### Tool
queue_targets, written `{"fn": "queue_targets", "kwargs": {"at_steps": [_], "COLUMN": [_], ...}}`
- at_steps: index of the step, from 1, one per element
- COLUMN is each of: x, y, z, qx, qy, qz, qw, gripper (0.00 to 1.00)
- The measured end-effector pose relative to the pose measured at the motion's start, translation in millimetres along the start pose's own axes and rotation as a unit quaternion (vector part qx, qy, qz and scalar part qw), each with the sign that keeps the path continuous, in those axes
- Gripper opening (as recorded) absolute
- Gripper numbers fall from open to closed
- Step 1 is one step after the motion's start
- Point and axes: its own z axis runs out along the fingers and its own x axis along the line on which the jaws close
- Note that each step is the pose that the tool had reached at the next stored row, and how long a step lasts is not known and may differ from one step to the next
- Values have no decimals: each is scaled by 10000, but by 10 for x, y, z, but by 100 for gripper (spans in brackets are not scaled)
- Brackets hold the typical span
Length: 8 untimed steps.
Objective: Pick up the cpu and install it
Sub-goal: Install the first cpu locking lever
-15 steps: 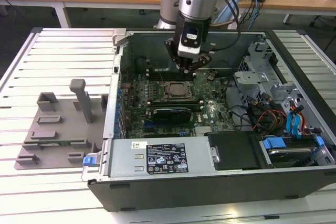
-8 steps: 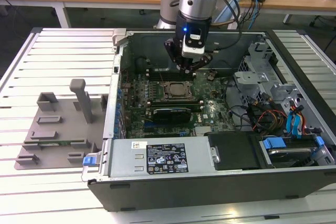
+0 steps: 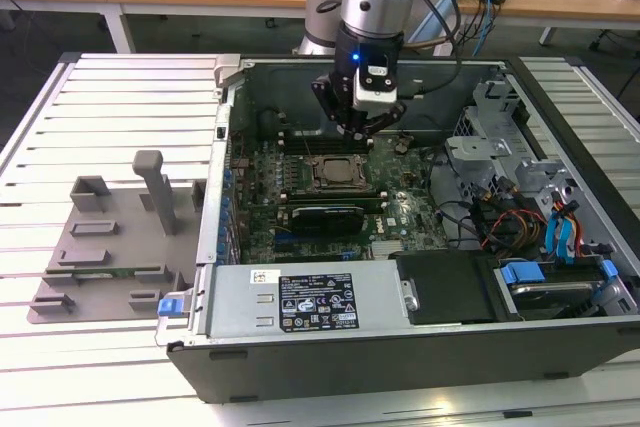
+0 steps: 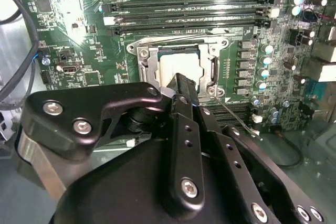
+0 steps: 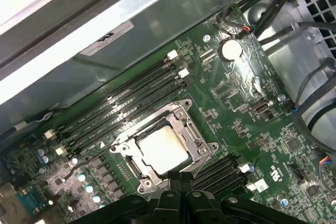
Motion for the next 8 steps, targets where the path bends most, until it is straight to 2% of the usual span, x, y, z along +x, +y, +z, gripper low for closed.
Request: {"fn": "queue_targets", "kwargs": {"at_steps": [4,8], "x": [0,0], "y": [0,0], "z": [0,0], "qx": [2,4], "qy": [-22,-46], "qz": [-264,-534], "qw": [9996,9986], "gripper": [11,11]}}
